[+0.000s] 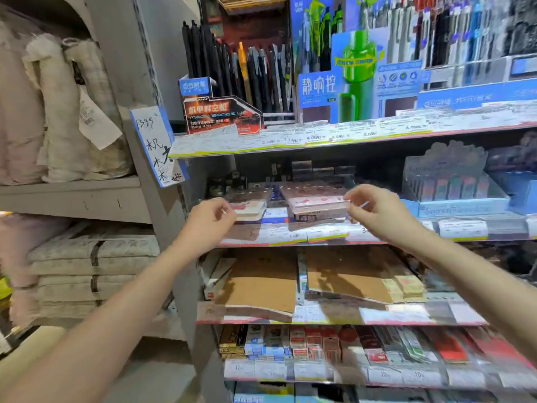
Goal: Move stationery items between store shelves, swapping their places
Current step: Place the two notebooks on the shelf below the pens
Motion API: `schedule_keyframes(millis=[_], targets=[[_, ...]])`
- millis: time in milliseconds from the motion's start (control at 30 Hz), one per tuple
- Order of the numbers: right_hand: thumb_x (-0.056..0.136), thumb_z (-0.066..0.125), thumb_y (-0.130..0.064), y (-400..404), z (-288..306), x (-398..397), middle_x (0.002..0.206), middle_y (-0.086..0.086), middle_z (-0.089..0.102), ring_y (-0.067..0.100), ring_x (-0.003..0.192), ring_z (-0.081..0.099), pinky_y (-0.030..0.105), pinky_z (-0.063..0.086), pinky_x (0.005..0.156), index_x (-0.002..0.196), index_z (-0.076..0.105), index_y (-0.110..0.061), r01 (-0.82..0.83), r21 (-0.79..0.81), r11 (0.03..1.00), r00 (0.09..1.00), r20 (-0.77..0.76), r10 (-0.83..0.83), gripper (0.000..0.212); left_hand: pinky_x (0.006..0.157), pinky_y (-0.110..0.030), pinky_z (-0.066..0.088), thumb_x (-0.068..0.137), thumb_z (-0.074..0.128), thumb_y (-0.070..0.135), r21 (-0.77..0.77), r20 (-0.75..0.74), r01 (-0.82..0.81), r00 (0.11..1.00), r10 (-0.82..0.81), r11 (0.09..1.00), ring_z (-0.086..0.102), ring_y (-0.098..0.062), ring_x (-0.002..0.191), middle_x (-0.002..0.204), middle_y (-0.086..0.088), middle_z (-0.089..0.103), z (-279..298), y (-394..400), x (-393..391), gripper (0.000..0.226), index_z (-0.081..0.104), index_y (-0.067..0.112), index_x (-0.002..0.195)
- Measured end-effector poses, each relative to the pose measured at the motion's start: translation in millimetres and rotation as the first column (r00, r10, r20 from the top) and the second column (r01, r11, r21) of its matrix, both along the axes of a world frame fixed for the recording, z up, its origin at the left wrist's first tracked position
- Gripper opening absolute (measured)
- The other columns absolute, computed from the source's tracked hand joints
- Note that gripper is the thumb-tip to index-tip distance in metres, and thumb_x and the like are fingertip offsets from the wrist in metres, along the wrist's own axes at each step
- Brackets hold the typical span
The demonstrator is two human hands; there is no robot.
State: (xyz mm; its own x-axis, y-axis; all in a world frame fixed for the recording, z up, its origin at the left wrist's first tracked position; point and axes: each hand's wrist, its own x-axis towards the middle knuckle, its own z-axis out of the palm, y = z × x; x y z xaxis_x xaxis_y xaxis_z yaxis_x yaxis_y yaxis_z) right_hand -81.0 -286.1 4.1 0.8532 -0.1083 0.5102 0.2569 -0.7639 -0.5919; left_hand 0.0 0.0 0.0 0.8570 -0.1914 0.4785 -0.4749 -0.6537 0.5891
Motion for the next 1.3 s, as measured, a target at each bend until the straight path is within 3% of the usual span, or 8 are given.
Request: schedule_keyframes(millis=[167, 433, 567, 667, 800, 967, 1133, 1300], targets=[[0.086, 0.058, -0.017, -11, 23, 61, 0.106, 0.013, 0.069, 0.027, 0.098, 0.061, 0.031, 0.044, 0.084, 0.105, 0.067, -0.006, 0.093, -0.117, 0.989, 0.995, -0.037, -0.098, 0.024, 0.066, -0.027, 0.037, 0.089, 0.055, 0.023, 0.076, 0.134, -0.225, 0.968, 0.214, 0.971, 0.058, -0.02, 0.075, 0.077, -0.003, 0.065, 27, -21, 39, 0.018, 0.069, 0.011, 0.086], [0.083, 0.056, -0.053, -8, 33, 108, 0.101, 0.011, 0.061, 0.026, 0.089, 0.056, 0.028, 0.038, 0.071, 0.099, 0.063, -0.006, 0.072, -0.381, 0.922, 0.905, -0.364, -0.221, 0.05, 0.082, -0.033, 0.048, 0.074, 0.069, 0.05, 0.386, -0.191, -0.264, 0.915, 0.356, 0.884, 0.06, -0.027, 0.1, 0.115, -0.012, 0.065, 41, -25, 82, 0.06, 0.063, 0.006, 0.115], [0.085, 0.057, -0.044, -10, 48, 114, 0.052, -0.001, 0.044, 0.015, 0.048, 0.036, 0.026, 0.029, 0.058, 0.051, 0.05, -0.019, -0.012, -0.221, 0.975, 0.77, -0.624, -0.132, 0.043, 0.087, -0.037, 0.046, 0.059, 0.079, 0.054, 0.35, -0.386, -0.237, 0.845, 0.37, 0.906, 0.055, -0.029, 0.105, 0.125, -0.012, 0.057, 52, -21, 92, 0.086, 0.052, 0.008, 0.127], [0.087, 0.058, -0.038, -14, 50, 120, 0.052, 0.0, 0.036, 0.014, 0.048, 0.028, 0.025, 0.033, 0.063, 0.05, 0.043, -0.016, -0.012, -0.108, 0.994, 0.693, -0.717, -0.069, 0.046, 0.089, -0.039, 0.044, 0.057, 0.081, 0.051, 0.34, -0.465, -0.218, 0.806, 0.365, 0.915, 0.052, -0.028, 0.101, 0.116, -0.012, 0.056, 54, -20, 98, 0.087, 0.052, 0.005, 0.124], [0.084, 0.063, -0.039, -16, 45, 122, 0.047, 0.0, 0.032, 0.014, 0.048, 0.025, 0.022, 0.031, 0.057, 0.047, 0.037, -0.016, 0.03, -0.012, 0.999, 0.699, -0.715, -0.029, 0.05, 0.1, -0.039, 0.04, 0.052, 0.082, 0.049, 0.263, -0.635, -0.176, 0.708, 0.308, 0.949, 0.049, -0.028, 0.115, 0.124, -0.011, 0.055, 51, -17, 101, 0.087, 0.053, 0.005, 0.121], [0.085, 0.064, -0.031, -13, 43, 123, 0.048, -0.001, 0.036, 0.011, 0.048, 0.024, 0.017, 0.028, 0.051, 0.054, 0.043, -0.016, 0.092, 0.174, 0.98, 0.734, -0.678, 0.052, 0.04, 0.093, -0.041, 0.05, 0.042, 0.092, 0.029, 0.07, -0.587, -0.124, 0.797, 0.142, 0.99, 0.063, -0.029, 0.098, 0.107, -0.013, 0.068, 44, -17, 93, 0.073, 0.063, 0.008, 0.105], [0.081, 0.068, -0.017, -6, 30, 121, 0.083, 0.012, 0.069, 0.021, 0.082, 0.064, 0.029, 0.049, 0.09, 0.077, 0.065, -0.007, 0.108, 0.403, 0.909, 0.86, -0.496, 0.118, 0.011, 0.068, -0.031, 0.051, 0.058, 0.086, 0.025, -0.086, -0.493, -0.113, 0.868, 0.056, 0.99, 0.062, -0.022, 0.08, 0.088, -0.009, 0.066, 39, -16, 82, 0.052, 0.061, 0.006, 0.1], [0.073, 0.076, -0.015, -7, 21, 105, 0.093, 0.018, 0.072, 0.029, 0.083, 0.071, 0.038, 0.057, 0.078, 0.115, 0.047, 0.004, 0.105, 0.577, 0.81, 0.944, -0.313, 0.101, 0.054, 0.062, -0.033, 0.055, 0.073, 0.074, 0.003, -0.346, -0.464, -0.041, 0.876, -0.133, 0.937, 0.068, -0.026, 0.074, 0.099, -0.022, 0.069, 38, -6, 74, 0.046, 0.056, -0.004, 0.115]])
